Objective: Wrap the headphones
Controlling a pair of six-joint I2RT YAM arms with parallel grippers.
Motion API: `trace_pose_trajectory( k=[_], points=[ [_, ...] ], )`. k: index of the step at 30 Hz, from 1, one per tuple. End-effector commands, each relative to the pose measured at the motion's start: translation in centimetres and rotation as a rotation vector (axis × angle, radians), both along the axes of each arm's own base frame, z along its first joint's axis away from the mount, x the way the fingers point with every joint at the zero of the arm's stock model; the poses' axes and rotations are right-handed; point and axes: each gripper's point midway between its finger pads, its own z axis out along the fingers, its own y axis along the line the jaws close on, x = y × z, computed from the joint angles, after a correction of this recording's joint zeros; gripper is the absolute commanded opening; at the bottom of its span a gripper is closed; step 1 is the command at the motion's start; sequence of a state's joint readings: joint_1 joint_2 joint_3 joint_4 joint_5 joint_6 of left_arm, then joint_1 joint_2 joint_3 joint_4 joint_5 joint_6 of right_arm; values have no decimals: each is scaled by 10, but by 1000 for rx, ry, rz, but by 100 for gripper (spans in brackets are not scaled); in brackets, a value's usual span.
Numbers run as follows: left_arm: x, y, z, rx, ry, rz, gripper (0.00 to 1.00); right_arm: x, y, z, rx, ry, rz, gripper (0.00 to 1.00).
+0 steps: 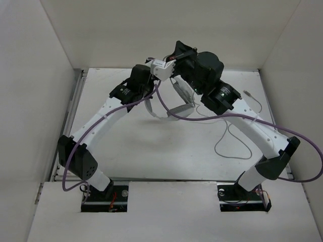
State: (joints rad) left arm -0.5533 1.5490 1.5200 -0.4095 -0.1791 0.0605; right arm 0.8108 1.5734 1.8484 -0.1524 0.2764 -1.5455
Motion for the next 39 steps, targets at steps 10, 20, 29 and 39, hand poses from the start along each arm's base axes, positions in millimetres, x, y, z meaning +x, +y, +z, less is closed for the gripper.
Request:
trace_pose_trajectory(
  k=[10, 20, 29, 39],
  points=[
    [-43, -2, 107, -234, -203, -102, 0, 21, -33, -27, 185, 142, -7, 0],
    [-89, -34, 141, -319, -221, -325, 0, 28, -21, -19, 412, 343, 141, 0],
    [-109, -43, 168, -387, -247, -410, 0, 27, -7, -56, 498, 594, 222, 0],
    [-123, -46, 219, -476, -305, -472, 0, 19, 8, -101, 621, 857, 291, 0]
  ],
)
